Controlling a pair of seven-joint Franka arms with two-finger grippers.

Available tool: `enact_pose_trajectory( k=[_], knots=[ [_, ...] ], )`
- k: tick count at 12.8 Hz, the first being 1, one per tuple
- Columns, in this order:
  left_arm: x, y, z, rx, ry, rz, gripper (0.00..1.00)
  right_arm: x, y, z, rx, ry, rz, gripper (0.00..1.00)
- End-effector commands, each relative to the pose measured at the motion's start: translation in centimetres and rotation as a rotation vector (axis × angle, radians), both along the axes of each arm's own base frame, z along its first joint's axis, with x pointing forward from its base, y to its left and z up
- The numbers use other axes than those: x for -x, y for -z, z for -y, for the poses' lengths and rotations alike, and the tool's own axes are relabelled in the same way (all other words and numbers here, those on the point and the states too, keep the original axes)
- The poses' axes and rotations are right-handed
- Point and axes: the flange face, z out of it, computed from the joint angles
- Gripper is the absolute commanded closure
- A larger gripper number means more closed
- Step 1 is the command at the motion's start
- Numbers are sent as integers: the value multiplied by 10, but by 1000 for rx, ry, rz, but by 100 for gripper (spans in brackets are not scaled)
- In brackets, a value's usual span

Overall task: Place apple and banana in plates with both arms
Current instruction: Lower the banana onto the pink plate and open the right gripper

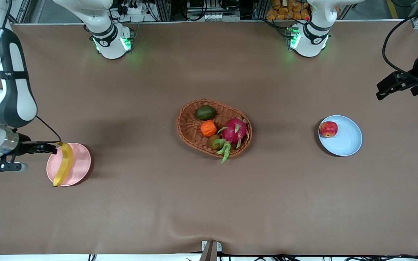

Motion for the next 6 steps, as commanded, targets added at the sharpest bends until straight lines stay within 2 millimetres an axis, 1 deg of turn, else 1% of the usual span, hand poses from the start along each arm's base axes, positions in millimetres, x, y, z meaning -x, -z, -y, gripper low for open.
enact_pose_trajectory(
  k=[1,2,3,4,5,6],
  knots=[
    [6,-7,1,7,16,0,0,22,-92,-19,-2,-58,84,0],
    [6,-7,2,8,17,0,0,35,-122,-24,-5,-63,90,0],
    [6,-7,2,10,17,0,0,48,-145,-31,-12,-69,73,0],
    [8,-10,2,9,17,6,0,64,-163,-35,-19,-66,42,0],
    [12,-17,1,9,16,18,0,74,-175,-37,-25,-68,21,0],
    [12,-19,2,9,17,21,0,87,-194,-40,-27,-71,21,0]
  ],
)
